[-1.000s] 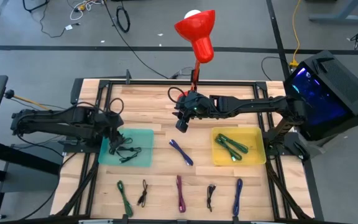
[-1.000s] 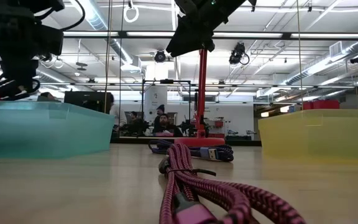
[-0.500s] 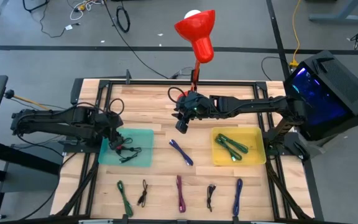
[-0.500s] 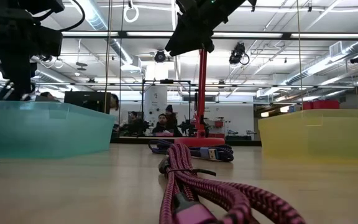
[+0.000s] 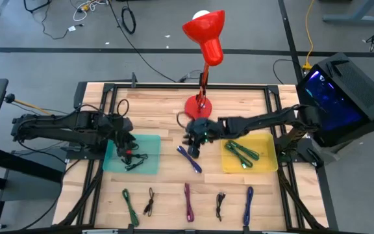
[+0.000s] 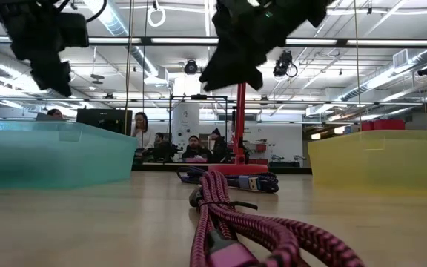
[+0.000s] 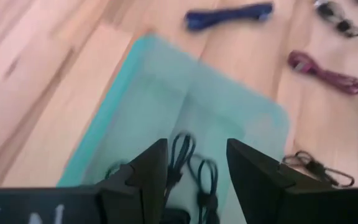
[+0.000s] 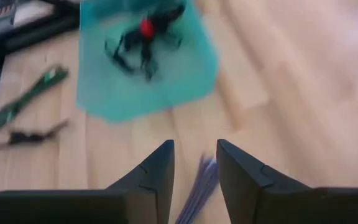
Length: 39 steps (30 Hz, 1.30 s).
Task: Pick & Place USB Port
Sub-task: Put the purple charger cable into the yellow bin
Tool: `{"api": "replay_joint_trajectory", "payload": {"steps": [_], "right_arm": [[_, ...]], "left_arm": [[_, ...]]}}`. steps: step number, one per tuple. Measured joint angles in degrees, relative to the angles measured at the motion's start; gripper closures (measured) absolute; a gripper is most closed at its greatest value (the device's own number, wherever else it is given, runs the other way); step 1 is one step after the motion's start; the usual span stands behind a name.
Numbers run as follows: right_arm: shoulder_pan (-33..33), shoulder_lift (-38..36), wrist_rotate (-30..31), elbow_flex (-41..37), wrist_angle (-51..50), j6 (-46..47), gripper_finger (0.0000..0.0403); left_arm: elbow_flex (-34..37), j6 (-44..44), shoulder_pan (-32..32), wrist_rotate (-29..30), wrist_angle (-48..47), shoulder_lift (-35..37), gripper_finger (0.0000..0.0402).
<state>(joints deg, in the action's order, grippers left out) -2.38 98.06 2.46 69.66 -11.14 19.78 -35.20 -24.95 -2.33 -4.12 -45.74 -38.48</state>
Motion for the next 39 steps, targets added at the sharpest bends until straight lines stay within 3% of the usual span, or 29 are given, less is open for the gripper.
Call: {"api": "replay_joint_trajectory", "payload": {"steps": [4,10,16,22,28,33,39], "right_arm": [[-3.29,-0.01,0.29,-3.60,2.88,3.20,0.0282],[-7.16,-0.01,6.72,-4.23,0.61,3.32,0.0285],[-7.84,1.95,4.32,-3.70,0.06,3.30,0.0294],[-7.86,10.45,-0.53,4.65,-7.82,1.88,0.0303],[-7.81,14.04,3.62,12.92,-20.02,0.95,0.0305],[-7.86,14.45,2.98,13.06,-21.60,3.27,0.0301],[-7.97,14.45,3.08,12.66,-24.24,5.81,0.0267]], "left_arm": [[0.00,2.07,0.02,1.38,3.57,0.00,0.0230],[0.00,3.25,0.00,4.50,3.91,-0.02,0.0230],[0.00,3.62,0.02,4.52,3.93,-0.02,0.0230],[0.00,4.63,0.02,4.52,4.35,-0.04,0.0230],[0.00,4.62,0.02,4.74,4.48,-0.04,0.0230],[0.00,4.67,0.02,4.93,4.48,-0.09,0.0230],[0.00,4.74,0.02,4.98,4.44,-0.09,0.0230]]}}
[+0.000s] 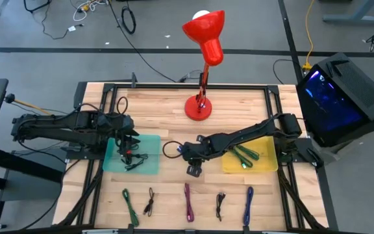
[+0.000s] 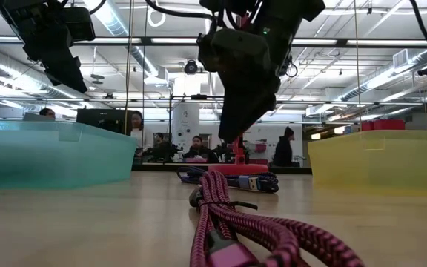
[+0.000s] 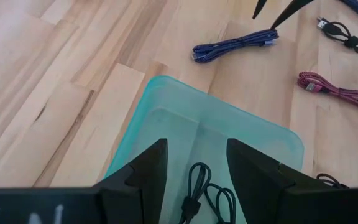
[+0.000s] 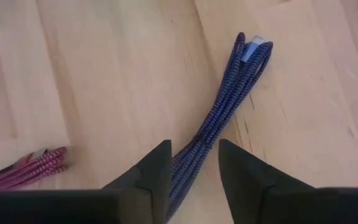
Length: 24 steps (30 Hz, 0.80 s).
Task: Pick & Place USB Port
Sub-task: Put the purple charger cable into the yellow bin
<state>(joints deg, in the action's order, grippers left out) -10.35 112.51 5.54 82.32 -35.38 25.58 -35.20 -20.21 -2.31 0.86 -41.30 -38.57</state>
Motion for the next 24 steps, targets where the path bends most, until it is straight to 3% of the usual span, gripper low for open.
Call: {"api": "replay_joint_trajectory", "payload": {"steps": [7,24], "right_arm": [[0.02,2.14,1.49,0.07,1.57,0.44,0.0242],[0.46,6.47,1.52,0.00,3.60,1.87,0.0240]], "left_arm": [[0.00,0.00,0.00,0.00,0.00,0.00,0.0229],[0.00,0.25,0.00,-0.02,-0.02,0.00,0.0230]]}}
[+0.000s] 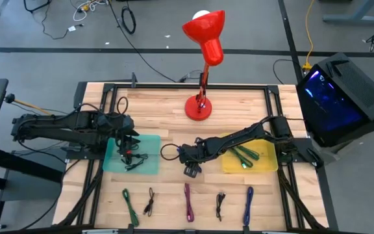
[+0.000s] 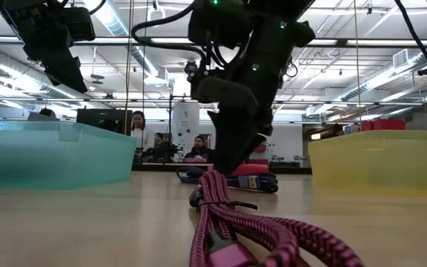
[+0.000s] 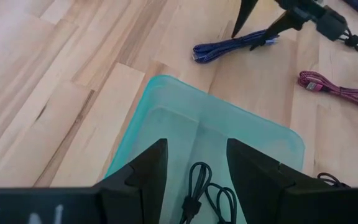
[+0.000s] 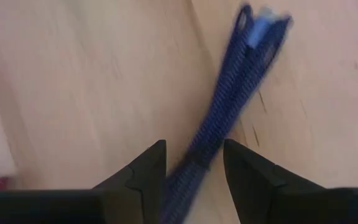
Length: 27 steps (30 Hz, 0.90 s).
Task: Pick & Place USB Port
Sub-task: Put the purple charger cable into the yellow bin
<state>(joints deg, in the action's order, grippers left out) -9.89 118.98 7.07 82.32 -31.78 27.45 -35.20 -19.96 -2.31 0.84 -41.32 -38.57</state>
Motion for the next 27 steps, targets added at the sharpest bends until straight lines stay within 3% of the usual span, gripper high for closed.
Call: {"api": "replay_joint_trajectory", "payload": {"steps": [11,14,18,27], "right_arm": [[-0.07,2.31,0.41,0.09,1.39,0.63,0.0246],[0.01,2.80,0.64,0.26,1.03,1.06,0.0285],[0.62,2.40,-0.21,0.23,0.74,0.96,0.0381],[3.21,-4.92,1.63,0.61,-2.50,-1.58,0.0392]], "left_arm": [[0.00,0.06,0.00,0.00,-0.02,-0.03,0.0230],[0.00,0.06,0.00,0.00,-0.02,-0.02,0.0230],[0.00,0.06,0.00,0.02,0.00,-0.02,0.0230],[0.00,0.04,0.00,1.16,0.02,-0.02,0.0230]]}}
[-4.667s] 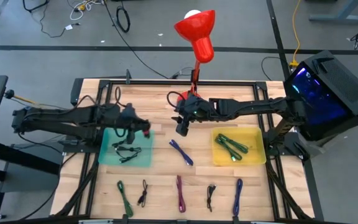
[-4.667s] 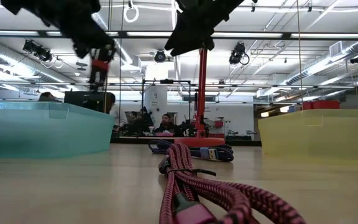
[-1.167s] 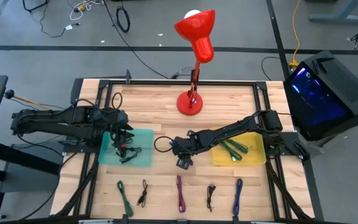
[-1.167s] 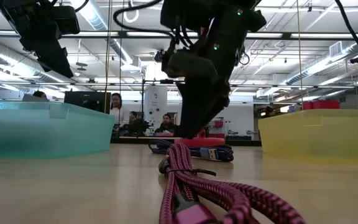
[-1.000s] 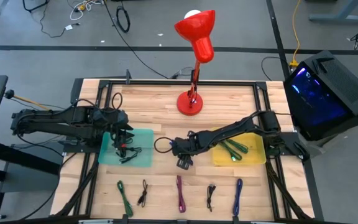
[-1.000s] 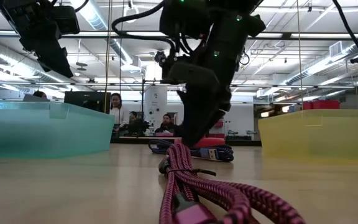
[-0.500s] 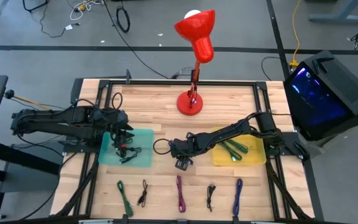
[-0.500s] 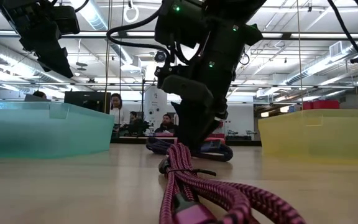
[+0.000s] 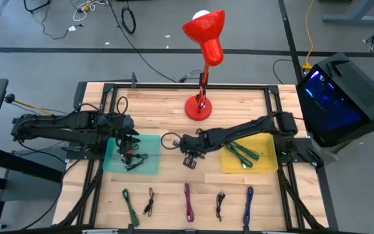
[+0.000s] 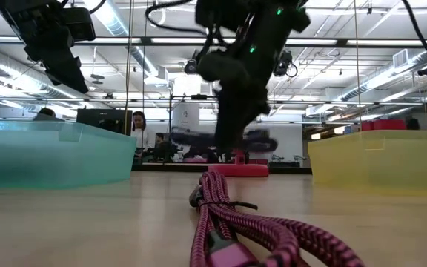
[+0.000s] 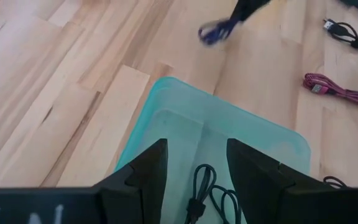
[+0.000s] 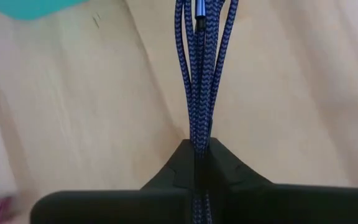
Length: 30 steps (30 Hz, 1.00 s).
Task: Pick & Place USB Port
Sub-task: Put the purple charger cable into the yellow bin
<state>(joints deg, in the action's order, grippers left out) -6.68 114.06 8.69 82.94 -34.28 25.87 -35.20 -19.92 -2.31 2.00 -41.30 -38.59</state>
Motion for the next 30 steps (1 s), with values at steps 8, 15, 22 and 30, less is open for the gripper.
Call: {"api": "replay_joint_trajectory", "payload": {"steps": [8,15,22,30], "right_arm": [[-0.19,-11.40,4.03,0.02,-19.30,4.61,0.0392],[-3.32,-19.34,7.33,-0.22,-41.60,20.38,0.0392],[-9.51,-23.15,8.29,-2.07,-55.11,35.13,0.0392],[-15.65,-32.40,7.32,-16.73,-52.55,49.86,0.0392]], "left_arm": [[0.00,0.00,0.00,0.56,-0.02,0.00,0.0230],[0.00,0.00,-0.02,0.79,0.00,0.00,0.0230],[0.00,0.00,0.00,0.79,-0.02,0.00,0.0230],[0.00,0.09,0.00,0.79,-0.04,-0.02,0.0230]]}}
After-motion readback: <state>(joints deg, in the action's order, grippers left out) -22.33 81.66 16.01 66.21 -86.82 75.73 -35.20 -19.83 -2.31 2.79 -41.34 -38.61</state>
